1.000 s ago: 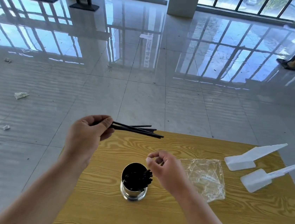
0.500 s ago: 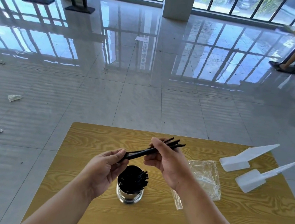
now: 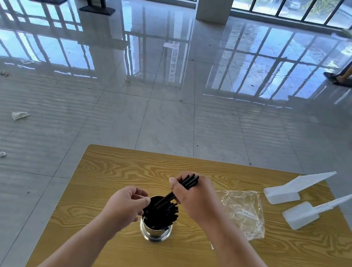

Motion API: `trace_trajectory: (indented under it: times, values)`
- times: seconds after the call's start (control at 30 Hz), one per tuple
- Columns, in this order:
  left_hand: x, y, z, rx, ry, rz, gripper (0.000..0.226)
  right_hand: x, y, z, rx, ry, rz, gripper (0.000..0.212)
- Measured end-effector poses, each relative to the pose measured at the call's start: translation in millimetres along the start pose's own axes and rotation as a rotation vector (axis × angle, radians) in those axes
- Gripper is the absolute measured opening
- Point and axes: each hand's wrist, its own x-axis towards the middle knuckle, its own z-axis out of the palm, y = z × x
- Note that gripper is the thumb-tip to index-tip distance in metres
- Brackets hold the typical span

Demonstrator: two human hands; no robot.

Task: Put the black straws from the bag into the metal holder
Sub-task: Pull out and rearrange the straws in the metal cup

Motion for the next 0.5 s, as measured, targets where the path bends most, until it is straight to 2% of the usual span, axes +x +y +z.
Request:
trace_trajectory:
  times: [0.13, 0.23, 0.3, 0.37, 0.43, 0.5]
  values:
    - [-1.6, 2.0, 5.9, 0.274, -0.007, 0.095, 0.028, -2.4, 11.3, 15.6, -0.069, -0.067, 0.04, 0.019]
    - [-3.5, 4.5, 12.6, 0.483, -0.067, 0.15, 0.055, -6.1, 25.9, 18.5, -0.058, -0.021, 0.1, 0.026]
    - [-4.0, 4.6, 17.9, 0.539, -0.102, 0.185, 0.072, -9.3, 37.0, 19.2, -0.088, 0.039, 0.14, 0.028]
    - [-3.7, 4.6, 23.7, 0.596, -0.119, 0.223, 0.083, -12.6, 47.0, 22.8, -0.166, 0.022, 0.211, 0.035]
    - [-3.5, 5.4, 29.3, 0.635, -0.134, 0.255, 0.086, -14.4, 52.6, 29.5, -0.162, -0.069, 0.297, 0.038]
    - [-3.9, 7.2, 35.2, 0.672, -0.153, 0.297, 0.075, -15.2, 55.2, 37.3, -0.081, -0.141, 0.322, 0.028]
